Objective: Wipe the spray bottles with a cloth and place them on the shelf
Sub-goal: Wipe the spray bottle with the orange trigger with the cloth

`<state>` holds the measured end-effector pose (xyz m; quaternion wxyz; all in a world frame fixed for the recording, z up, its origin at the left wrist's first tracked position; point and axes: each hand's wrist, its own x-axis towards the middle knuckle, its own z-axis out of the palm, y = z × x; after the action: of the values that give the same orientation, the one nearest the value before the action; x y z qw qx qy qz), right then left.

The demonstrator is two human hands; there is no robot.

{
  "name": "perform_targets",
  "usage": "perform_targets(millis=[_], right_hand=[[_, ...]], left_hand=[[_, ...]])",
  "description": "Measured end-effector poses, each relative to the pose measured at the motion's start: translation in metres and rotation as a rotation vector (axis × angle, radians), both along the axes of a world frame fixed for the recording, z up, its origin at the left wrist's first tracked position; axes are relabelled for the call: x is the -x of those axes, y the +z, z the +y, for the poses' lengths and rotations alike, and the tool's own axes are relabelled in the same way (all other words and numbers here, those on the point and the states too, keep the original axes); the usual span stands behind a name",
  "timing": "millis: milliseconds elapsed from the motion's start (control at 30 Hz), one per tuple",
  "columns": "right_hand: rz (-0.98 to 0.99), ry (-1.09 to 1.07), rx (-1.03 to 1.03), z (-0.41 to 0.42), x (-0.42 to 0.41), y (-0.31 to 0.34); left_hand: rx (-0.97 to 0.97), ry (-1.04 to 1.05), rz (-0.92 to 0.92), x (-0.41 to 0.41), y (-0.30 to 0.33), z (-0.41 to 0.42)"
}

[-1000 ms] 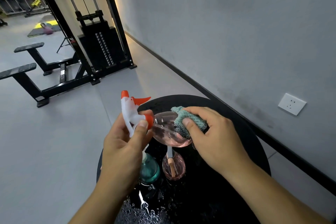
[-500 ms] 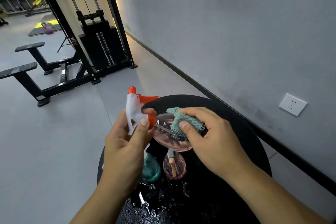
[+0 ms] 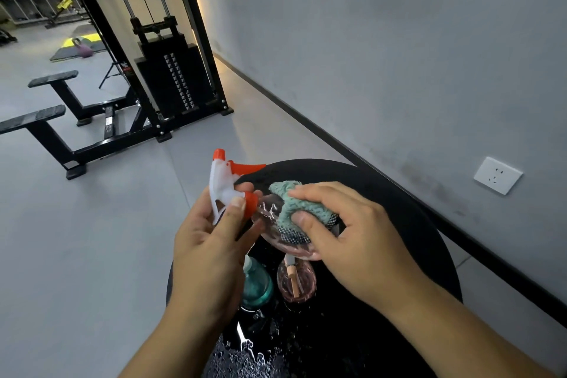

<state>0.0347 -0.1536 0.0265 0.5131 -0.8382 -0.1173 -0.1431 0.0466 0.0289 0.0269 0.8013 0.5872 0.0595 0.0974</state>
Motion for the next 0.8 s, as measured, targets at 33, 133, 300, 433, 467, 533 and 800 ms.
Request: perform_targets(millis=[33, 133, 300, 433, 467, 533, 800], right_hand=[[0.019, -0.018, -0.023, -0.002, -0.002, 0.0], [0.026, -0.106, -0.052, -0.007, -0.005, -0.004], [0.053, -0.072, -0.096, 0.0, -0.002, -0.008], [0.049, -0.046, -0.076, -0.003, -0.003, -0.003], [0.058, -0.066, -0.08, -0.005, -0.003, -0.003], [0.078, -0.101, -0.099, -0.007, -0.004, -0.005], [0.106, -0.074, -0.1, -0.004, -0.003, -0.006]], left_hand=[[0.039, 0.017, 0.019, -0.002, 0.001, 0.002], [0.114, 0.044, 0.046, -0.005, 0.003, 0.004], [0.11, 0.051, 0.074, -0.004, 0.003, 0.003], [0.132, 0.054, 0.073, -0.007, 0.009, 0.012], [0.15, 0.06, 0.069, -0.008, 0.01, 0.014], [0.173, 0.069, 0.064, -0.009, 0.011, 0.017], [0.158, 0.061, 0.078, -0.008, 0.011, 0.018]])
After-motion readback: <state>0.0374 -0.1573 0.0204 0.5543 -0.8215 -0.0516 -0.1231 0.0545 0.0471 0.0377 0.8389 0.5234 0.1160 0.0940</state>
